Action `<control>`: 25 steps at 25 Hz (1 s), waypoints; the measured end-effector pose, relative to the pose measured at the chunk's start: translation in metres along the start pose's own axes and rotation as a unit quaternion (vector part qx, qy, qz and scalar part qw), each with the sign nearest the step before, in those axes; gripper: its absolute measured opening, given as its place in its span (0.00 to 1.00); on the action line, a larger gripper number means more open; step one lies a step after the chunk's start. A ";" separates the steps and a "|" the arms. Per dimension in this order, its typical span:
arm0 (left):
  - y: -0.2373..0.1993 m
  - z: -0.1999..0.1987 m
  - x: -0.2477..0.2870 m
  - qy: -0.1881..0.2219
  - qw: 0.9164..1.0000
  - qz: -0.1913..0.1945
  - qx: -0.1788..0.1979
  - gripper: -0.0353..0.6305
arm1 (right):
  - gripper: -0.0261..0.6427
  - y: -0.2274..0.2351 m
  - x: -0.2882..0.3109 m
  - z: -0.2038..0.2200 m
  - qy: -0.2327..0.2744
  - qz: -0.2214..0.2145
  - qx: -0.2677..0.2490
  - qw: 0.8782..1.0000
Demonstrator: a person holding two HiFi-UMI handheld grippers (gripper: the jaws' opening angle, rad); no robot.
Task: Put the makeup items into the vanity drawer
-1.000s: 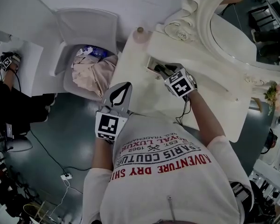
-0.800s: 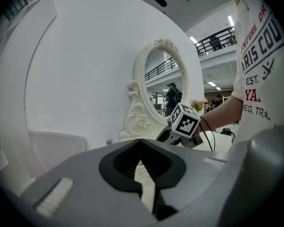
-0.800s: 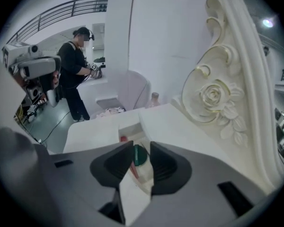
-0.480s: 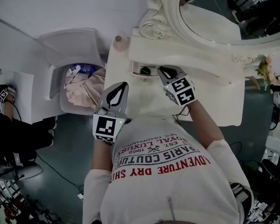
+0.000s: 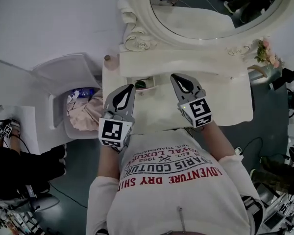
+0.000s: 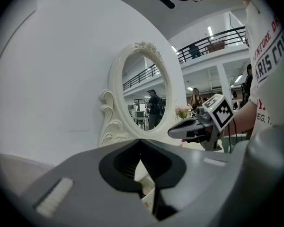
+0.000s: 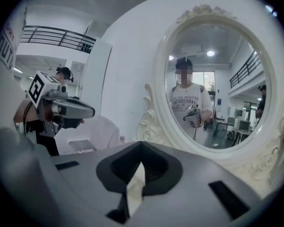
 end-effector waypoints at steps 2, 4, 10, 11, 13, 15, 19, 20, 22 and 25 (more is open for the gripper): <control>0.002 -0.005 0.007 0.005 1.000 0.004 -0.009 0.07 | 0.05 0.009 -0.011 -0.007 0.015 0.019 -0.004 1.000; 0.004 -0.011 0.011 0.011 1.000 0.011 -0.019 0.07 | 0.05 0.016 -0.020 -0.009 0.024 0.029 0.002 0.999; 0.012 -0.018 0.024 0.013 0.999 0.025 -0.016 0.07 | 0.05 0.028 -0.039 -0.008 0.048 0.044 0.019 0.998; 0.013 -0.018 0.026 0.013 0.999 0.026 -0.016 0.07 | 0.05 0.029 -0.040 -0.007 0.051 0.045 0.020 0.997; 0.015 -0.019 0.029 0.014 0.999 0.027 -0.015 0.07 | 0.05 0.032 -0.043 -0.006 0.054 0.048 0.021 0.997; 0.018 -0.020 0.032 0.013 0.999 0.030 -0.014 0.07 | 0.05 0.033 -0.045 -0.003 0.053 0.050 0.023 0.997; 0.024 -0.020 0.035 0.010 0.999 0.034 -0.010 0.07 | 0.05 0.035 -0.048 0.002 0.047 0.055 0.027 0.997; 0.025 -0.020 0.035 0.009 0.999 0.034 -0.010 0.07 | 0.05 0.035 -0.048 0.003 0.047 0.056 0.025 0.997; 0.026 -0.020 0.035 0.008 0.999 0.033 -0.009 0.07 | 0.05 0.035 -0.047 0.004 0.046 0.058 0.019 0.997; 0.027 -0.021 0.035 0.007 0.999 0.032 -0.008 0.07 | 0.05 0.036 -0.047 0.004 0.047 0.060 0.024 0.997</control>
Point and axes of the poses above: the fingertips, and each gripper's own axes: x forward along the fingers, y to its right, z out of its underside, the point moved 4 cm from there along -x, backward along the fingers, and after that the axes turned 7 degrees about -x, right-handed, at the moved point
